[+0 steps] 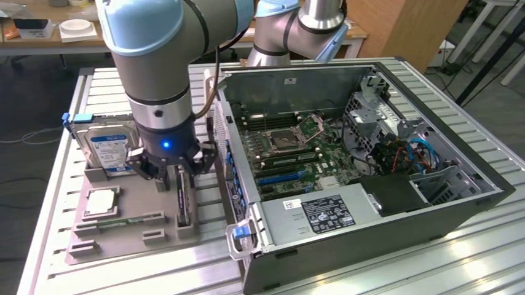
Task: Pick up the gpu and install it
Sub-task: 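Pick up the gpu and move the gpu toward the slot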
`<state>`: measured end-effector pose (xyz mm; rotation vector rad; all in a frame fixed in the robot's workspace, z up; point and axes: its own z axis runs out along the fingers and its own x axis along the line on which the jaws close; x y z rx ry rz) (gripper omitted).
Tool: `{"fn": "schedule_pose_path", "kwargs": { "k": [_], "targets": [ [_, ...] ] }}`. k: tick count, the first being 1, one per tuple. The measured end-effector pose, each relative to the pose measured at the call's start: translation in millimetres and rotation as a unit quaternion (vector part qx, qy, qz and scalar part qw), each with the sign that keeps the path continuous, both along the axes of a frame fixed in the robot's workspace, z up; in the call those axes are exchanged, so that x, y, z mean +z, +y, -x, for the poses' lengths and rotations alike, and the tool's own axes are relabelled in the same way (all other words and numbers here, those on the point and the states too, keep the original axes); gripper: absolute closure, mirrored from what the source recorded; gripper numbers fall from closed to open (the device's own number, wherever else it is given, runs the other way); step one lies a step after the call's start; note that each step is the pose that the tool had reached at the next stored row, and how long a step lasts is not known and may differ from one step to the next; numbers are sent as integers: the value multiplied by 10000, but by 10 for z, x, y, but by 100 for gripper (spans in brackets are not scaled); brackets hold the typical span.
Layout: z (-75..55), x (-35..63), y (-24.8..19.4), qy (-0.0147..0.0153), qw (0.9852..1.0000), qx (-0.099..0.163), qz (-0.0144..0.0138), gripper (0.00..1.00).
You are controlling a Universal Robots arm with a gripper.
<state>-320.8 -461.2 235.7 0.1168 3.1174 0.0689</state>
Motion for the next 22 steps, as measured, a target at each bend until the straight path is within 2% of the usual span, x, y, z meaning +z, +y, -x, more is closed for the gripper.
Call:
{"fn": "schedule_pose_path", "kwargs": {
  "k": [11,22],
  "targets": [
    [0,-60,0,0,10000,0,0,51],
    [0,-64,0,0,10000,0,5,51]
  ]
}}
